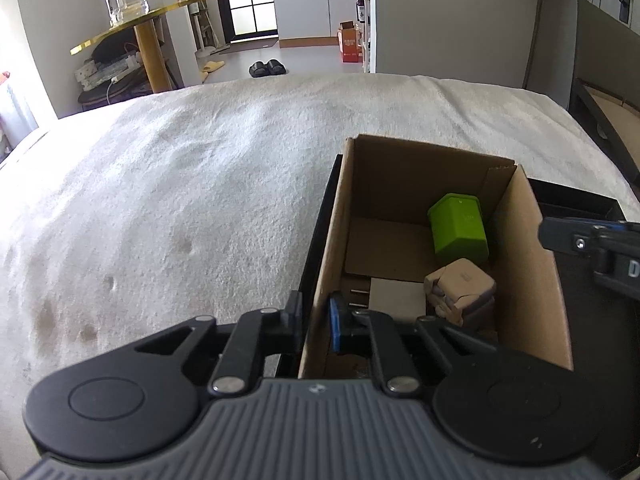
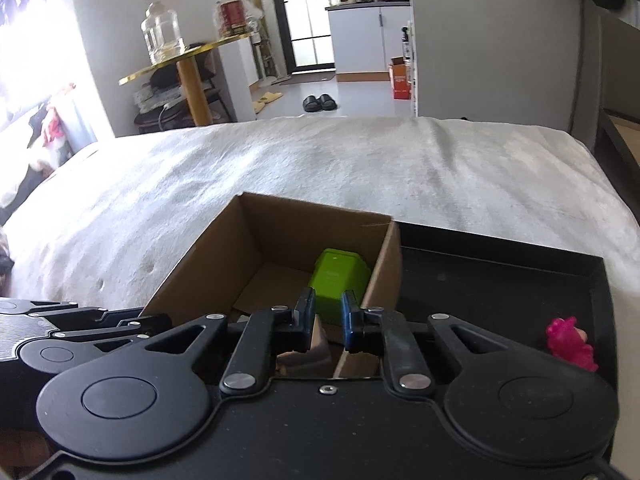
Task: Organize rigid objects
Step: 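Lower the doll into the box and open the right gripper, then move the open right gripper to the pink figurine on the tray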
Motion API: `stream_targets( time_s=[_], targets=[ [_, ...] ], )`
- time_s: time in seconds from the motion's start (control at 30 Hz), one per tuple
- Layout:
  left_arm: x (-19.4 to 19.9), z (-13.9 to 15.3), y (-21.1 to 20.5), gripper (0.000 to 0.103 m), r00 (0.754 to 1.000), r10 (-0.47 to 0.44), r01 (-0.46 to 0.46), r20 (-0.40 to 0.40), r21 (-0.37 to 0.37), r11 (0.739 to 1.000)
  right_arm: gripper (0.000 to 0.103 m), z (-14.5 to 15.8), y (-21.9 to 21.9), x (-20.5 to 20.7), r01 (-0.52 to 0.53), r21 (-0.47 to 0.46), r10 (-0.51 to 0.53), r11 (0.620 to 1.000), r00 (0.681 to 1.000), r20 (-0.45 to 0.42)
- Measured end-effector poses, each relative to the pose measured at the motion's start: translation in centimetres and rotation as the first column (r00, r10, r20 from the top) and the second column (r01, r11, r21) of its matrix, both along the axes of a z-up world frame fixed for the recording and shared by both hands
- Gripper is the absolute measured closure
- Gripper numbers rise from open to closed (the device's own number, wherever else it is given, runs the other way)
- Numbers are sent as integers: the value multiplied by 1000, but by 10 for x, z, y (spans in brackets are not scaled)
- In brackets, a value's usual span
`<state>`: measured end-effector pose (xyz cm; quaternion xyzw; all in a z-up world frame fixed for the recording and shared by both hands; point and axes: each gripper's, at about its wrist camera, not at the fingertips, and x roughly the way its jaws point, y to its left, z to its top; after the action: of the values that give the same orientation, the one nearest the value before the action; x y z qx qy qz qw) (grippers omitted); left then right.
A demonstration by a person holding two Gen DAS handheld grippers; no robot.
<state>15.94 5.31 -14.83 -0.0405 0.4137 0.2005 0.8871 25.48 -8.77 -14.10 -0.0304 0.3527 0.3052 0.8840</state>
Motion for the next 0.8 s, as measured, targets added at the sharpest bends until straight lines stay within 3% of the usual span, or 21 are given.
stream_targets(
  time_s=[0.03,0.1,0.13,0.5,0.63,0.8],
  targets=[
    [0,1,-1,87,1000,-1,1,-2,7,1000,81,1,-4,0,7,6,-7,1000,1000,-3],
    [2,4,-1,87,1000,3,-3,-11,11,1000,63,3,-13,1,27,13,-27,1000,1000,-1],
    [2,5,-1,86,1000,6,-6,-14,11,1000,60,3,-18,1,40,16,-40,999,999,5],
    [10,9,-17,76,999,-1,2,-35,53,999,57,-9,-52,9,96,22,-96,995,995,-18],
    [14,8,-23,53,999,5,0,-51,89,996,49,-13,-61,13,112,22,-112,993,994,-18],
    [17,9,-30,34,998,10,-3,-56,121,993,36,-18,-74,18,143,21,-143,989,990,-10]
  ],
)
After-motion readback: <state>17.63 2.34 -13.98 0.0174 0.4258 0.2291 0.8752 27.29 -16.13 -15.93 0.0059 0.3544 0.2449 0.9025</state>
